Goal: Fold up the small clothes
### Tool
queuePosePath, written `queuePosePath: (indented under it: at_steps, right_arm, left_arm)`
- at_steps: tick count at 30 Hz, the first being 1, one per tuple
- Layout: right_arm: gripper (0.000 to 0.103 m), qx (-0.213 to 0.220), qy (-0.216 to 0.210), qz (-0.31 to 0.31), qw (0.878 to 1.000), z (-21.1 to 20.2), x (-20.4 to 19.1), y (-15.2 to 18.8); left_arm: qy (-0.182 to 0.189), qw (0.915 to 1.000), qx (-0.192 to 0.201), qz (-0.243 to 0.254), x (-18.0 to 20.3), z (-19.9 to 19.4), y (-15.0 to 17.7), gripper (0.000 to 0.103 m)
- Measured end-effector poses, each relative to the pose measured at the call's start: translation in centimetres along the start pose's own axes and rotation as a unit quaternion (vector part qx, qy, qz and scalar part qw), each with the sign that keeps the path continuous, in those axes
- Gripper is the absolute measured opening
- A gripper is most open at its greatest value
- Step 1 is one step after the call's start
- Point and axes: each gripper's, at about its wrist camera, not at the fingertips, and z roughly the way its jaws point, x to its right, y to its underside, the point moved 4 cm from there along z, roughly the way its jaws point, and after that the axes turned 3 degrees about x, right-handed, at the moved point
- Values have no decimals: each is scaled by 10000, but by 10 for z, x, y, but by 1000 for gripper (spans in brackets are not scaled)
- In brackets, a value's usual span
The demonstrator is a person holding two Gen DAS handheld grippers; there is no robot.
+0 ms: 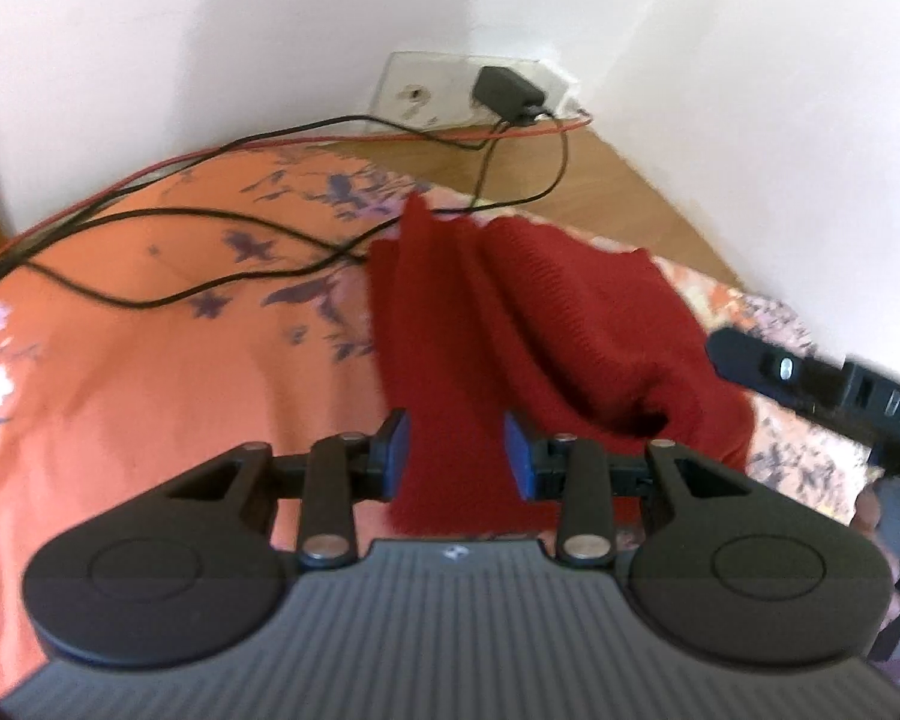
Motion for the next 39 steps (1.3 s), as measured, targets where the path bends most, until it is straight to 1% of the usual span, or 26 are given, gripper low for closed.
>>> queuePosePath:
  at_steps: [2, 3, 4, 5, 8, 12, 16, 19, 21, 24, 29, 34, 39]
  right_arm:
    - [53, 112, 242, 17, 9996, -8, 16, -2]
    - [53, 138, 340, 77, 9993, -11, 26, -3]
    - [53, 147, 434, 195, 9988, -13, 37, -4]
    - [53, 152, 483, 276, 9983, -15, 45, -4]
    - [53, 190, 756, 415, 9961, -20, 71, -4]
    - [53, 112, 1049, 479, 9933, -20, 103, -2]
    - [53, 33, 1364, 371, 9899, -12, 130, 2]
    - [53, -87, 1586, 239, 9870, -6, 146, 5]
    - [53, -170, 1655, 174, 9859, 0, 154, 7]
    - [53, -339, 1590, 122, 9866, 8, 161, 9]
    - [53, -456, 1401, -133, 9890, 24, 155, 16]
    - [53, -427, 1171, -107, 9921, 26, 155, 16]
    - [51, -415, 948, 227, 9944, 29, 159, 21]
  left_arm:
    - [42, 10000, 41, -58, 7, 6, -6, 38]
    - [40, 9999, 55, -121, 11, 9, -9, 42]
    - [36, 9998, 66, -190, 13, 13, -12, 54]
    - [46, 9996, 92, -267, 16, 16, -15, 60]
    - [42, 9991, 111, -396, 24, 29, -24, 60]
    - [-100, 9978, -30, -662, 30, 51, -25, 61]
    - [-163, 9959, -110, -885, 35, 65, -20, 61]
    - [-110, 9952, -97, -971, 39, 69, -17, 61]
    - [-73, 9948, -71, -1009, 41, 72, -15, 61]
    - [-79, 9938, -83, -1108, 42, 78, -13, 61]
    - [45, 9908, -94, -1348, 39, 88, -7, 61]
    - [135, 9919, -77, -1258, 43, 92, -7, 60]
    - [196, 9943, -35, -1047, 48, 97, -7, 59]
